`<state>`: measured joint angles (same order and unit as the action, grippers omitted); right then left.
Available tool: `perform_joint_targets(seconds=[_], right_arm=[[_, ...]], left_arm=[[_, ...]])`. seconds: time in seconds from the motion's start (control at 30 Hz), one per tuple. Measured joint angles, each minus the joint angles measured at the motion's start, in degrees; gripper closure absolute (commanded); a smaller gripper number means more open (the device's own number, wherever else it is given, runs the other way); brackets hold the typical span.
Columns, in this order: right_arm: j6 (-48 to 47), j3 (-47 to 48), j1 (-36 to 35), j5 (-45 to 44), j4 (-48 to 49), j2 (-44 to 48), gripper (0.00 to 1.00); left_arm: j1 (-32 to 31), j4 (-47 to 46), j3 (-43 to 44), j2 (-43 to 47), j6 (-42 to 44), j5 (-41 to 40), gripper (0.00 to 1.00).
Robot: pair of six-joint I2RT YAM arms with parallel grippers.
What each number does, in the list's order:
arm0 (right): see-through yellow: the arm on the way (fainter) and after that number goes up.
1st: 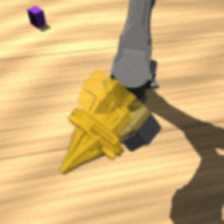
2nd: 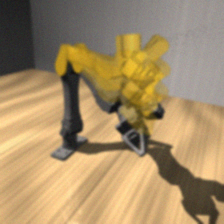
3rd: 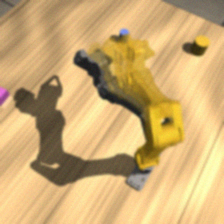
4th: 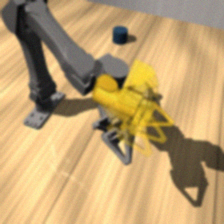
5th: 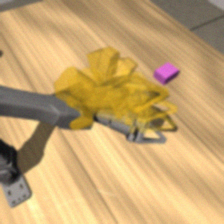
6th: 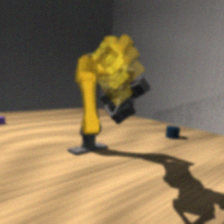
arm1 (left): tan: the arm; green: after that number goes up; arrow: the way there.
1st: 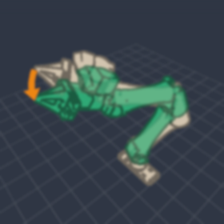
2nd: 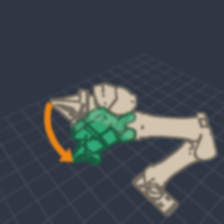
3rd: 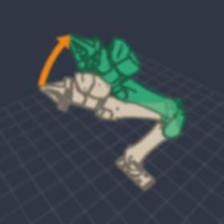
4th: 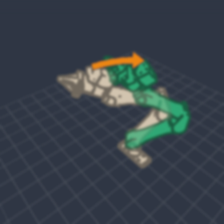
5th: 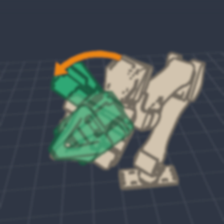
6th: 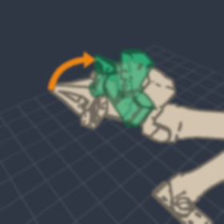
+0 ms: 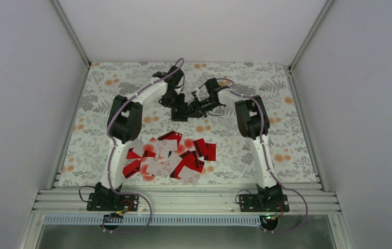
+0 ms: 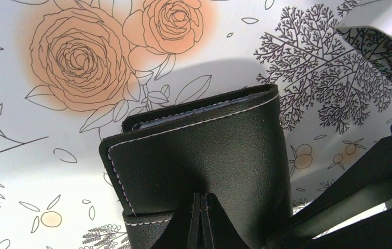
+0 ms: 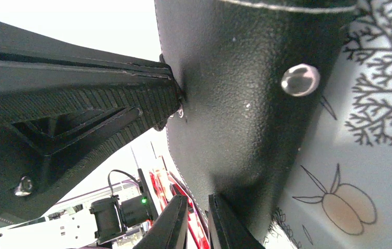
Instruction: Put the credit cards into the card holder
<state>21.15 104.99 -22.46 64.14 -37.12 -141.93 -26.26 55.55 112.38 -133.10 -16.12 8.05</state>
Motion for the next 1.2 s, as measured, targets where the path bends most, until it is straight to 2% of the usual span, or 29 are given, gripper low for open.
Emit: perform_joint_targets(seconds=[1.2], right_arm=[[0.57,-0.15,-0.13,0.52,0.72,-0.5,0.91]], left_arm=[[-0.26,1.29,-3.56,2.86,0.0,-2.56,0.98]])
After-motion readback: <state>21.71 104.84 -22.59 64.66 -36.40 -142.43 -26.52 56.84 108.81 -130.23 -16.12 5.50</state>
